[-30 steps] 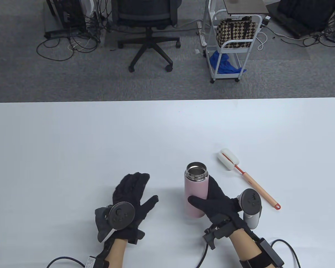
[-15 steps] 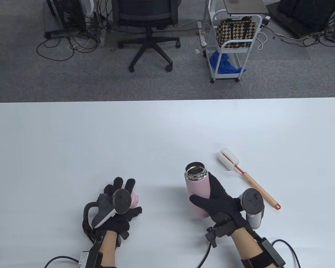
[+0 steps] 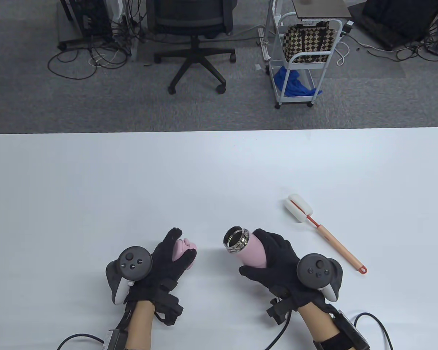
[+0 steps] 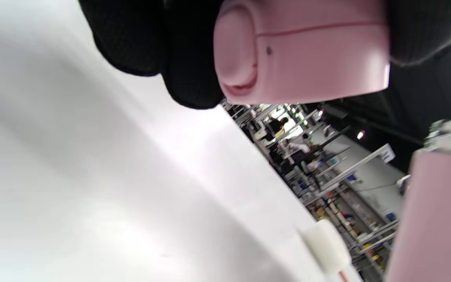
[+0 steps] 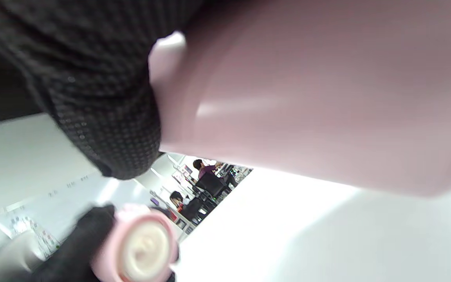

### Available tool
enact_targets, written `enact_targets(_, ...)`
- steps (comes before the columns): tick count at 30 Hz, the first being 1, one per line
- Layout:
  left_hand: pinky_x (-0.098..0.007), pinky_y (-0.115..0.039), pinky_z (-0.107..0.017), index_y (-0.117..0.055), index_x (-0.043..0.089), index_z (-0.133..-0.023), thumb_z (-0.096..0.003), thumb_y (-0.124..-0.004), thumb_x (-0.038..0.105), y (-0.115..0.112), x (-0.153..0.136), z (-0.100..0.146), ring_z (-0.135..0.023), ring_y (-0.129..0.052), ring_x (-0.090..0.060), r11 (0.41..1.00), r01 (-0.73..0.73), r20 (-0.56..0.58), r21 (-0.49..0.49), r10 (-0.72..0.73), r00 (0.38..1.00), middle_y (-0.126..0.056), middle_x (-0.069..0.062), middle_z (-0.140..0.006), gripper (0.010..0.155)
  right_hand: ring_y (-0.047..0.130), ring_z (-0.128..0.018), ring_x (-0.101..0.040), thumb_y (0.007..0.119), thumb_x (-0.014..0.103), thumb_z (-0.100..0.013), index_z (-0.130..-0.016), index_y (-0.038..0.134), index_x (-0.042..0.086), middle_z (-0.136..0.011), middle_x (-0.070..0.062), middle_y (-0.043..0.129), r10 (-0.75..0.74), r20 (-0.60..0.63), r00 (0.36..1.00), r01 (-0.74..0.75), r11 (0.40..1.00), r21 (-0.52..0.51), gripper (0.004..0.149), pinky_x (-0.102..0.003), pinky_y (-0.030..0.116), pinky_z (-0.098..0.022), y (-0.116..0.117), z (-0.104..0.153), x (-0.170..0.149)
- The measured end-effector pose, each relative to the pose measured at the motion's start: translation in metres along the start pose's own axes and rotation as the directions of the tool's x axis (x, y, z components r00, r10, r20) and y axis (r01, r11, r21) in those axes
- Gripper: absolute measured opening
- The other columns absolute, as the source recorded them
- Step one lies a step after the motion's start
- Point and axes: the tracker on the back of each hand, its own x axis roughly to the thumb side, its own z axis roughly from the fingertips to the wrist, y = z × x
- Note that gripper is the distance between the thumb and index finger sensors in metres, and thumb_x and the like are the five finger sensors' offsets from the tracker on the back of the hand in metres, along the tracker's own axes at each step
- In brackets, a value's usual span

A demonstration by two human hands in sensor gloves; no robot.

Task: Insert cup brush into the thermos (Clean the thermos with cup brush)

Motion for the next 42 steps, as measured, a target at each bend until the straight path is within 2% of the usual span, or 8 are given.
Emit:
enact_targets(7,-0.054,-0.072,-0.067,-0.045,0.021,-0.119,-0.0548,-0.07,0.072,-0.015,0.009,0.002,-0.086,-0.093,-0.028,0.936,-0.342,0.062,-0.084,0.347,0.936,-0.073,-0.016,-0.111,0.086,0.062,-0.093,-0.042,0.094,0.06,-0.043,-0.106,0.056,0.026,-0.107,-0.015,0.057,0.279,0.111,0.954,-0.286,0.957,0.055,0.081,-0.058,0.059,-0.064,0.018,0.004,0.021)
enact_targets(13,-0.052,-0.073,-0.067,-0.045,0.024,-0.118,-0.0542,-0.074,0.07,-0.024,0.02,0.005,-0.086,-0.095,-0.023,0.982,-0.169,0.119,-0.08,0.177,0.977,-0.072,-0.012,-0.112,0.084,0.063,-0.092,-0.042,0.093,0.061,-0.044,-0.106,0.056,0.025,-0.106,-0.015,0.058,0.335,0.164,0.928,-0.346,0.937,0.04,0.081,-0.057,0.06,-0.064,0.026,0.007,0.032)
enact_targets(19,-0.049,-0.075,-0.067,-0.049,0.028,-0.117,-0.0525,-0.079,0.068,-0.028,0.026,0.006,-0.085,-0.098,-0.024,0.993,-0.11,0.133,-0.042,0.114,0.984,-0.073,-0.011,-0.113,0.082,0.066,-0.09,-0.043,0.094,0.062,-0.044,-0.105,0.06,0.025,-0.105,-0.017,0.061,0.421,0.185,0.888,-0.427,0.904,-0.008,0.079,-0.057,0.063,-0.062,0.025,0.01,0.034)
enact_targets(21,-0.046,-0.077,-0.066,-0.051,0.027,-0.116,-0.0533,-0.079,0.067,-0.035,0.029,0.004,-0.084,-0.1,-0.016,0.984,-0.13,0.147,-0.118,0.147,0.978,-0.077,-0.01,-0.11,0.08,0.068,-0.088,-0.043,0.093,0.063,-0.044,-0.105,0.06,0.025,-0.105,-0.018,0.063,0.444,0.222,0.868,-0.447,0.894,-0.039,0.079,-0.056,0.065,-0.061,0.027,0.011,0.04)
enact_targets(23,-0.046,-0.078,-0.065,-0.054,0.027,-0.116,-0.0522,-0.081,0.067,-0.034,0.029,0.006,-0.081,-0.102,-0.015,0.989,-0.139,0.136,-0.048,0.145,0.98,-0.08,-0.011,-0.107,0.08,0.07,-0.087,-0.042,0.092,0.066,-0.042,-0.105,0.06,0.025,-0.104,-0.018,0.064,0.47,0.208,0.858,-0.472,0.881,-0.042,0.082,-0.055,0.067,-0.06,0.027,0.014,0.041)
enact_targets(27,-0.046,-0.078,-0.066,-0.055,0.03,-0.115,-0.0512,-0.083,0.066,-0.032,0.028,0.005,-0.083,-0.102,-0.015,0.981,-0.177,0.16,-0.079,0.187,0.969,-0.08,-0.009,-0.109,0.079,0.073,-0.085,-0.041,0.091,0.069,-0.041,-0.104,0.061,0.025,-0.102,-0.018,0.067,0.395,0.205,0.895,-0.402,0.916,-0.011,0.082,-0.054,0.069,-0.059,0.023,0.01,0.037)
enact_targets(32,-0.048,-0.076,-0.068,-0.057,0.036,-0.115,-0.05,-0.088,0.063,-0.027,0.032,0.003,-0.089,-0.099,-0.017,0.961,-0.186,0.25,-0.203,0.235,0.939,-0.077,-0.006,-0.112,0.077,0.075,-0.083,-0.041,0.09,0.071,-0.041,-0.104,0.063,0.025,-0.101,-0.018,0.069,0.079,0.158,0.984,-0.115,0.964,0.239,0.082,-0.054,0.07,-0.059,0.013,-0.002,0.017)
enact_targets(42,-0.049,-0.069,-0.075,-0.056,0.046,-0.113,-0.0526,-0.093,0.055,-0.024,0.039,0.002,-0.104,-0.086,-0.02,0.876,-0.206,0.346,-0.436,0.375,0.86,-0.067,0.004,-0.121,0.071,0.075,-0.083,-0.042,0.089,0.071,-0.043,-0.105,0.062,0.023,-0.102,-0.019,0.069,-0.268,0.01,0.963,0.22,0.81,0.543,0.083,-0.054,0.07,-0.059,0.016,-0.012,-0.005)
